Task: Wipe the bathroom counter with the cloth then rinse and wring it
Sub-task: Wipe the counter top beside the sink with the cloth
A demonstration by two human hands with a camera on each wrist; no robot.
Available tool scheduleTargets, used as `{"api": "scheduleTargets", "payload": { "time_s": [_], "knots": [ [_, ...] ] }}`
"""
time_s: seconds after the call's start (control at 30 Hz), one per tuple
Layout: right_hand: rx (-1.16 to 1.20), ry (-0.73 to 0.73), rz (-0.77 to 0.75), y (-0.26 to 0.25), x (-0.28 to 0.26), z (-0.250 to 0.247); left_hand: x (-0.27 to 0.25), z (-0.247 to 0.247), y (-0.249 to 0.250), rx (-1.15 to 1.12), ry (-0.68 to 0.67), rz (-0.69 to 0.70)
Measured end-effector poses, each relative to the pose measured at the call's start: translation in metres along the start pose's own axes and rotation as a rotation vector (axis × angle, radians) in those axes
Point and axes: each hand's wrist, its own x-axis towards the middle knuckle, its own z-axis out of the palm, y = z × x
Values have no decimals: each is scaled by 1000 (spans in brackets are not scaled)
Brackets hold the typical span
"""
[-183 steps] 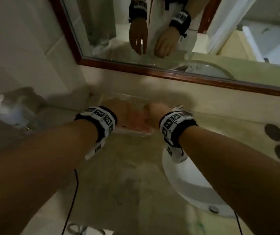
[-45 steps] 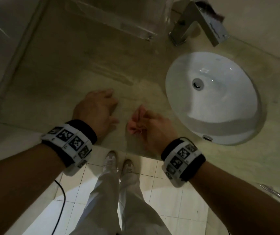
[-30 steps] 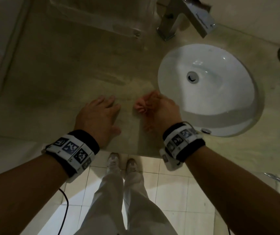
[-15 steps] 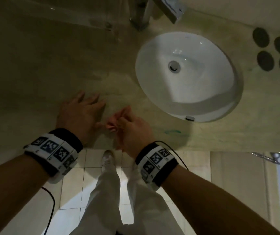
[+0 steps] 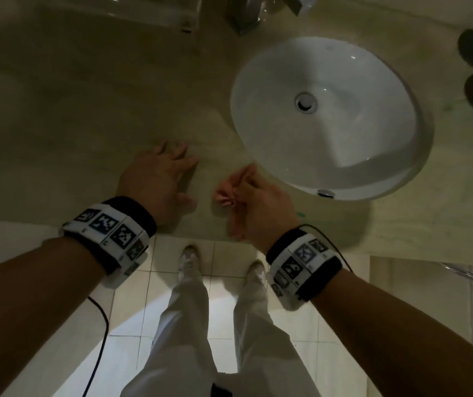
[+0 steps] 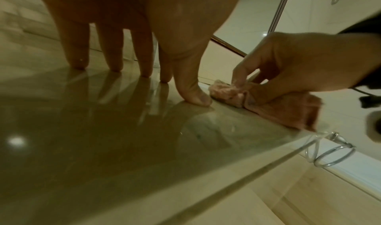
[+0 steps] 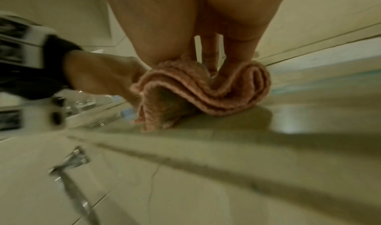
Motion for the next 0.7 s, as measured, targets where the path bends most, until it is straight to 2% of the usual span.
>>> {"api": "scheduleTargets", "payload": {
  "time_s": [0.07,0.3,0.43,0.5,0.57,0.7],
  "knots": [
    [-99,-101,-76,0,-17,8,0,1,3,9,16,-8],
    [-48,10,-44,15,-34,8,3,12,33,-7,-4,6],
    [57,144,84,42,-29,-23,4,14,51,-5,-5,-13],
    [-20,218,121,59,-29,-36,4,13,55,-8,-28,-28],
    [-84,229,142,71,-32,-40,7,12,60,4,-45,-23],
    [-71,250,65,69,-46,-33,14,13,78,-8,-40,-30]
  ]
}}
